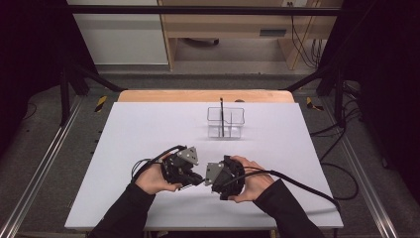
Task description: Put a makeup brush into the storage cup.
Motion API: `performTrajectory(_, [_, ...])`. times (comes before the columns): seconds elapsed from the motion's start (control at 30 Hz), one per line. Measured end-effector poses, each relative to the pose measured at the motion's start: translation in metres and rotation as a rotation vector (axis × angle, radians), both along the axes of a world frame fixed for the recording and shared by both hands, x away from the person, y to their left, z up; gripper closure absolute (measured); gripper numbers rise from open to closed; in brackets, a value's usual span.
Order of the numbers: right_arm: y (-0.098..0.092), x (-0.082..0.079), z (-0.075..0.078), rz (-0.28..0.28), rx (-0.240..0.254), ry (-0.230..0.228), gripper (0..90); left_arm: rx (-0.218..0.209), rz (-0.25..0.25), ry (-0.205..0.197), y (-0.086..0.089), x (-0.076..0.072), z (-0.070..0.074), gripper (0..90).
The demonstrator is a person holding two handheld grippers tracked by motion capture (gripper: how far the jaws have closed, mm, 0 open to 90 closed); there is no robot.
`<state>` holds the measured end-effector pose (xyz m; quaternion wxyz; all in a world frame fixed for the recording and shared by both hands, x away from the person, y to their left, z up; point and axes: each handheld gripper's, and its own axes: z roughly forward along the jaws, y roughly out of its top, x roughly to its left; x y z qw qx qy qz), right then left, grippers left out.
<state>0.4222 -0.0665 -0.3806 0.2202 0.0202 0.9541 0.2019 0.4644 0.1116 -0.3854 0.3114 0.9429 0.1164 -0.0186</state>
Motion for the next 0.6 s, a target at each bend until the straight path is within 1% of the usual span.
performTrajectory(0.13, [0.001, 0.0, -0.001, 0.014, -0.012, -0.01, 39.3, 0.009, -0.008, 0.005, -0.002, 0.001, 0.001, 83.5])
performTrajectory(0.23, [0.001, -0.001, -0.002, 0.024, -0.021, -0.002, 42.4, 0.012, -0.012, 0.008, -0.005, 0.001, 0.001, 83.5])
performTrajectory(0.27, [0.002, -0.001, -0.003, 0.027, -0.024, -0.001, 43.2, 0.007, -0.007, 0.013, -0.006, 0.001, 0.001, 83.5])
performTrajectory(0.3, [0.002, -0.001, -0.003, 0.035, -0.035, -0.006, 44.2, 0.013, -0.012, 0.01, -0.007, 0.001, 0.002, 83.5])
performTrajectory(0.33, [0.002, 0.0, -0.003, 0.039, -0.036, -0.006, 45.0, 0.011, -0.011, 0.012, -0.008, 0.001, 0.002, 83.5])
performTrajectory(0.37, [0.002, -0.001, -0.004, 0.04, -0.04, -0.005, 46.1, 0.008, -0.01, 0.015, -0.009, 0.0, 0.002, 83.5])
performTrajectory(0.47, [0.003, -0.001, -0.005, 0.045, -0.049, -0.001, 48.5, 0.018, -0.02, 0.01, -0.01, 0.001, 0.002, 83.5])
performTrajectory(0.53, [0.003, -0.002, -0.006, 0.042, -0.054, -0.002, 50.4, 0.019, -0.023, 0.012, -0.01, 0.001, 0.003, 83.5])
performTrajectory(0.6, [0.003, -0.002, -0.005, 0.05, -0.061, -0.009, 52.7, 0.022, -0.026, 0.012, -0.011, 0.001, 0.003, 83.5])
